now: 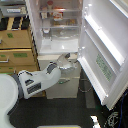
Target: Opening the fridge
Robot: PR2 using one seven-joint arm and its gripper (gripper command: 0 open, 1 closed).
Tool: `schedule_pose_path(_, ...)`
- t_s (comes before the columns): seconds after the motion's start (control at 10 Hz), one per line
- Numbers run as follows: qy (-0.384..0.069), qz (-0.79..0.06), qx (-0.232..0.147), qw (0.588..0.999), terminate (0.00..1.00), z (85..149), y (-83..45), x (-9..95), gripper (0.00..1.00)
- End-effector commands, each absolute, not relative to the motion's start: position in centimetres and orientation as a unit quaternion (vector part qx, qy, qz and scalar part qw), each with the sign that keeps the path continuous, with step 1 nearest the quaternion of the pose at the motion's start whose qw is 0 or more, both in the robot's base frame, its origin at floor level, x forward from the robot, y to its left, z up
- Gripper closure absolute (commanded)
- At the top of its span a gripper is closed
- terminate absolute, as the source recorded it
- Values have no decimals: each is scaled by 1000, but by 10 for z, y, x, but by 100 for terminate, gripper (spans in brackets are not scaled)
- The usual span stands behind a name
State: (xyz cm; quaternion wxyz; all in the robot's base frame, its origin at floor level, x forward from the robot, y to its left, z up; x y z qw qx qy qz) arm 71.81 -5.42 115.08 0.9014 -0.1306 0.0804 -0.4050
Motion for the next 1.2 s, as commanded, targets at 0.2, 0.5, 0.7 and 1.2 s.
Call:
schedule_pose_path(0.2,-40,-873,-227,430,0,1424,-709,5,0)
schedule_pose_path(0.5,-47,-870,-215,441,0,1439,-750,-34,0)
schedule_pose_path(0.7,-74,-789,-105,600,0,1341,-853,138,0)
schedule_pose_path(1.2,-35,-773,-100,626,0,1324,-936,142,0)
